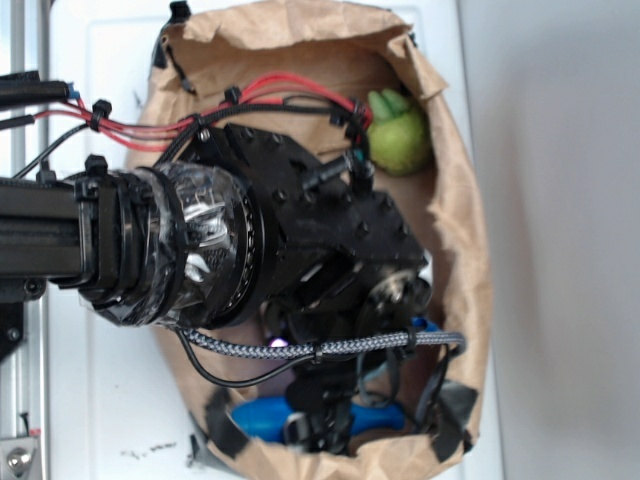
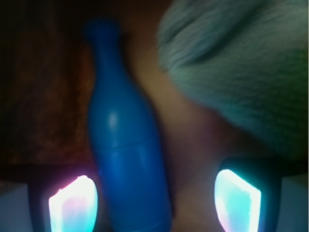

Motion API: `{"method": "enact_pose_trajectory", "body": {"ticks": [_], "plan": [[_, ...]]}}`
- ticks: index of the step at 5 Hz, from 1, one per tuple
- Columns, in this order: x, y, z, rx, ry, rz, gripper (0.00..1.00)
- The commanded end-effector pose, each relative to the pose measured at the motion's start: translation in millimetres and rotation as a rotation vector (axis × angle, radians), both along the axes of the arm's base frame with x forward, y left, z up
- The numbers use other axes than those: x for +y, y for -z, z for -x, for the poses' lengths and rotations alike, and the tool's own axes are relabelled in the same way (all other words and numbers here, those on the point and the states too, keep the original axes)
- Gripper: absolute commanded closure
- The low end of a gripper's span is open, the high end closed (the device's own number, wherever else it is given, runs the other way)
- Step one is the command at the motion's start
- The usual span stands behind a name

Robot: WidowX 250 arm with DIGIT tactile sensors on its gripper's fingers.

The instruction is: Grab the blue bottle.

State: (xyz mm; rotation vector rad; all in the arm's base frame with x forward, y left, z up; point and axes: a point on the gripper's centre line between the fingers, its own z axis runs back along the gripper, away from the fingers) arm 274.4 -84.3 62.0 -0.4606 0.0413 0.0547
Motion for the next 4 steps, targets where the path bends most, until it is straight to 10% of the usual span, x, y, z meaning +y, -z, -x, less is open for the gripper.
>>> {"method": "enact_pose_trajectory", "body": {"ticks": [1, 2, 4], "plan": [[-13.0, -23.6, 1.0, -0.062, 0.046, 0.015, 0.0], [-24.6, -14.9, 6.2, -0.055, 0.087, 0.012, 0.0], [-41.4, 29.0, 20.7, -0.114, 0.131, -0.174, 0.0]]}}
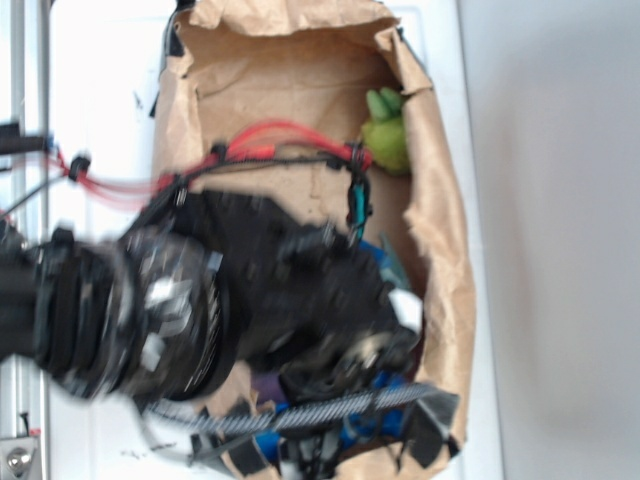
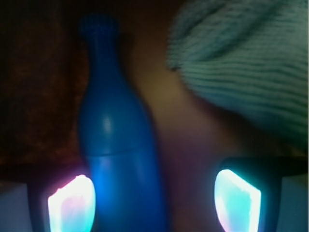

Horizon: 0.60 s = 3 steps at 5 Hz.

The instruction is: Grab the blue bottle.

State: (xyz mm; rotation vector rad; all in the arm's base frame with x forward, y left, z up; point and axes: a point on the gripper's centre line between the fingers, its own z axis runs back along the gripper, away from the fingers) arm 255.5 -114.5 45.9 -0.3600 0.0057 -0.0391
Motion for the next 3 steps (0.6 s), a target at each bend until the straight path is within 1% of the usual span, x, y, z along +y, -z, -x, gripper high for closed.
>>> {"method": "enact_pose_trajectory", "body": {"ticks": [1, 2, 3], "plan": [[-7.8, 27.6, 21.6, -0.043, 0.047, -0.141, 0.0], [-4.8, 24.8, 68.1, -0.015, -0.003, -0.155, 1.0], [13.7, 15.5, 18.1, -0.018, -0.001, -0.127, 1.0]]}}
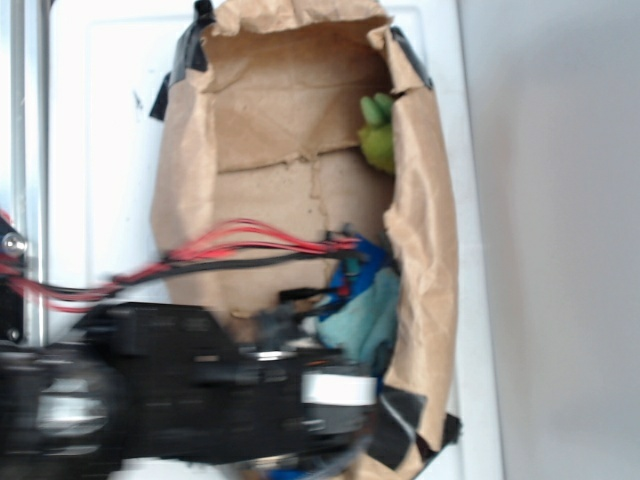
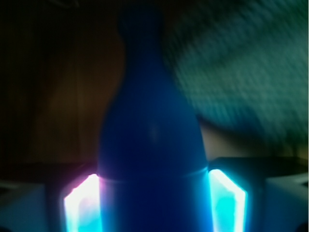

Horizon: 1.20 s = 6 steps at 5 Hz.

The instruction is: Grab the blue bottle.

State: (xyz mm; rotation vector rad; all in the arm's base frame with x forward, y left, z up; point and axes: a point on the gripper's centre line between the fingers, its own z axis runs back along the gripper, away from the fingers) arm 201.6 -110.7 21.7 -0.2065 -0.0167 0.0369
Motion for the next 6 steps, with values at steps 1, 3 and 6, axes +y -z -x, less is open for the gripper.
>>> {"method": "enact_pose_trajectory", "body": {"ticks": [1, 3, 6], "plan": [[15.2, -26.1, -56.4, -0.011, 0.032, 0.052, 1.0], [63.7, -96.2, -18.9, -0.045, -0.115, 0.118, 1.0], [103.4, -157.2, -123.5, -0.117, -0.333, -0.166, 1.0]]}}
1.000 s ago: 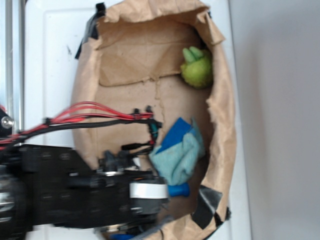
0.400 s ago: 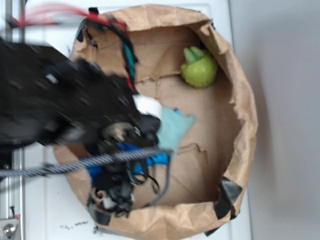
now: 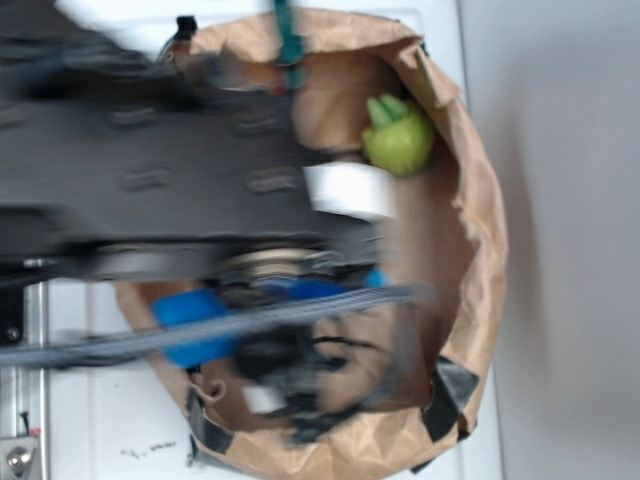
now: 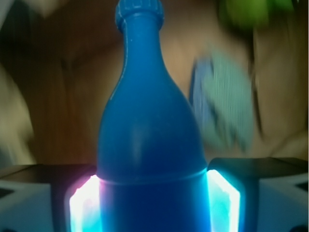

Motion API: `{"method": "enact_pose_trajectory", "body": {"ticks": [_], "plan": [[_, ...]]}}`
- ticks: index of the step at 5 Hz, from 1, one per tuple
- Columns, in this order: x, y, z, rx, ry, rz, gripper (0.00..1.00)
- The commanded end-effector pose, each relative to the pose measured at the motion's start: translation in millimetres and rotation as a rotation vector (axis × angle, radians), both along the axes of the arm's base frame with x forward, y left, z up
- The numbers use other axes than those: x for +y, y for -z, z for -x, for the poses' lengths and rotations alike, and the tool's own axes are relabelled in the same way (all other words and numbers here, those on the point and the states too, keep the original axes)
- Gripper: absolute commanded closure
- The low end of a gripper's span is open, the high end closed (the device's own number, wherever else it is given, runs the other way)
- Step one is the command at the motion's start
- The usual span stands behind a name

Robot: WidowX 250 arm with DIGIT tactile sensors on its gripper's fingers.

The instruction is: Grab the blue bottle.

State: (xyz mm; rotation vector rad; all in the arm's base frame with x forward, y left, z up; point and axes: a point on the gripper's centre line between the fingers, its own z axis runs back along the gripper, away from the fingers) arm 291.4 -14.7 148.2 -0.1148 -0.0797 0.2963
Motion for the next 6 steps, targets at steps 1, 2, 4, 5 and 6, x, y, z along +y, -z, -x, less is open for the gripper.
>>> {"method": "enact_pose_trajectory", "body": {"ticks": [1, 2, 4, 5, 6], "plan": [[17.3, -38.1, -55.4, -0.087, -0.092, -0.067, 1.0], [22.5, -44.6, -55.8, -0.093, -0.043, -0.03, 1.0], [41.7, -56.4, -15.8, -0.151, 0.099, -0.006, 1.0], [45.5, -57.2, -4.6, -0.182, 0.099, 0.007, 1.0], [46.4, -58.8, 1.7, -0.194, 0.098, -0.005, 1.0]]}}
